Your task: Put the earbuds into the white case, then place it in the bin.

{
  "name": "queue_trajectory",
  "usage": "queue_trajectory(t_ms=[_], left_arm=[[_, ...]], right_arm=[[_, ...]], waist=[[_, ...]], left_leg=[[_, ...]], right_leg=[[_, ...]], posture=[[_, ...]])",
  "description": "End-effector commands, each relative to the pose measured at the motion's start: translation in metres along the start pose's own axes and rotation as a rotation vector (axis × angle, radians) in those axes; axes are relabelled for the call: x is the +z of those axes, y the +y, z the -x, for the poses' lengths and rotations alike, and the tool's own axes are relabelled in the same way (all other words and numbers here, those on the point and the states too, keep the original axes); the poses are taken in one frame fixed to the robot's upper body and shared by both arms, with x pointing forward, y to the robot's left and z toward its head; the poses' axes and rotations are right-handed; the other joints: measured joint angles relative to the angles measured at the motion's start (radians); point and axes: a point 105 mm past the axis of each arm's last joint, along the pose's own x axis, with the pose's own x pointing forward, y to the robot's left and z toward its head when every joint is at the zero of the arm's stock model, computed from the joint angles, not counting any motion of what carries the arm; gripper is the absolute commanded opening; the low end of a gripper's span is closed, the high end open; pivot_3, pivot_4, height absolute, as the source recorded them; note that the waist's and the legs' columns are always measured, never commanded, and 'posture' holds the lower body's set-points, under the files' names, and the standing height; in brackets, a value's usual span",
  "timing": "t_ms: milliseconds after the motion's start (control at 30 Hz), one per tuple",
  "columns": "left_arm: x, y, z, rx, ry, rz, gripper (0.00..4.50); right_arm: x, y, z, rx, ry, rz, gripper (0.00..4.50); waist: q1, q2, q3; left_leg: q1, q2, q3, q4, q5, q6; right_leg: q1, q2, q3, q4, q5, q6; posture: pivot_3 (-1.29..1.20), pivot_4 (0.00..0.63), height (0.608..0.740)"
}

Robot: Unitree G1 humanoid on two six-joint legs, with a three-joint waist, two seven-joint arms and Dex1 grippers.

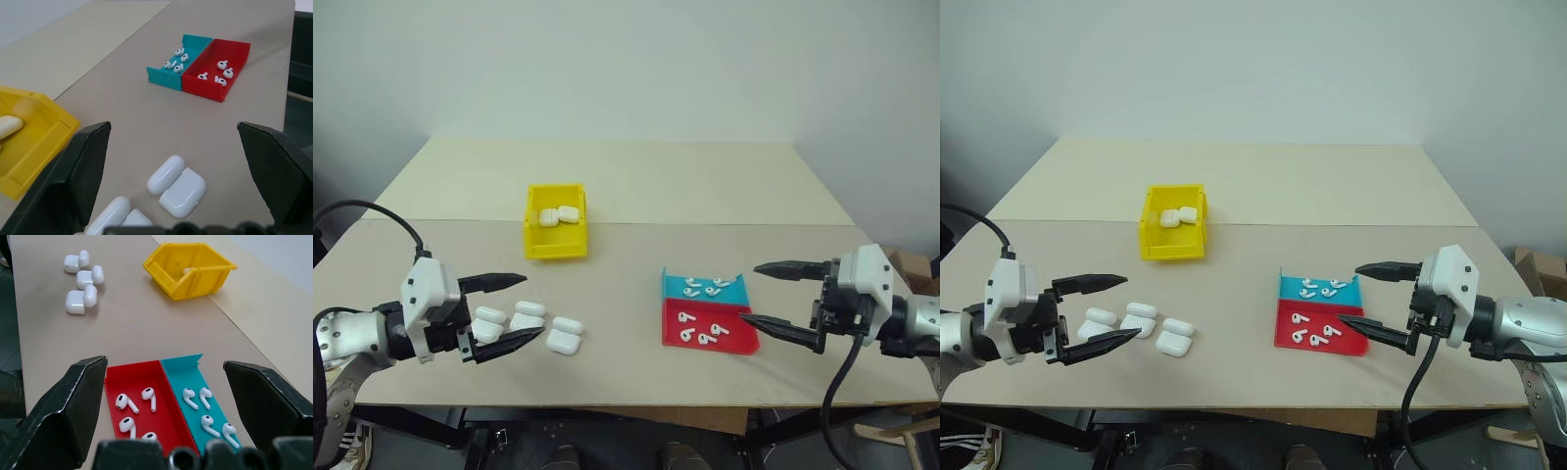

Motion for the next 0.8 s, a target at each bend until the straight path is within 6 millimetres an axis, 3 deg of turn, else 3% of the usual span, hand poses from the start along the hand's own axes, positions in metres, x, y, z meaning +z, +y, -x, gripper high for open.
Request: queue_trajectory(t_ms=[33,367,633,800], left_arm=[[0.01,-0.001,0.002,-0.012,-0.016,-0.034,4.5],[0.006,0.005,0.003,0.038,0.025,0.012,4.5],[0.009,0.012,0.005,0.095,0.294,0.082,4.5],[-0.001,0.014,0.017,0.111,0.6,0.198,4.5]], right_arm=[[0.01,-0.001,0.002,-0.017,-0.024,0.054,4.43],[0.012,-0.004,0.001,-0.046,-0.035,0.048,4.43],[0.022,-0.011,-0.003,-0.075,-0.049,0.0,4.43],[0.025,-0.01,-0.005,-0.099,-0.068,-0.01,4.43]], waist=[[0.0,0.0,0.0],[0.0,0.0,0.0],[-0.002,-0.001,0.001],[-0.002,-0.001,0.002]], left_leg=[[0.0,0.0,0.0,0.0,0.0,0.0],[0.0,0.0,0.0,0.0,0.0,0.0],[-0.001,0.0,0.0,0.0,0.0,0.0],[-0.006,0.0,0.0,-0.002,0.0,0.0]], right_leg=[[0.0,0.0,0.0,0.0,0.0,0.0],[0.0,0.0,0.0,0.0,0.0,0.0],[-0.002,0.0,0.0,0.0,-0.001,0.001],[-0.008,0.001,0.0,0.001,-0.001,0.001]], posture=[[0.0,0.15,0.74],[0.0,0.15,0.74],[0.0,0.15,0.74],[0.0,0.15,0.74]])
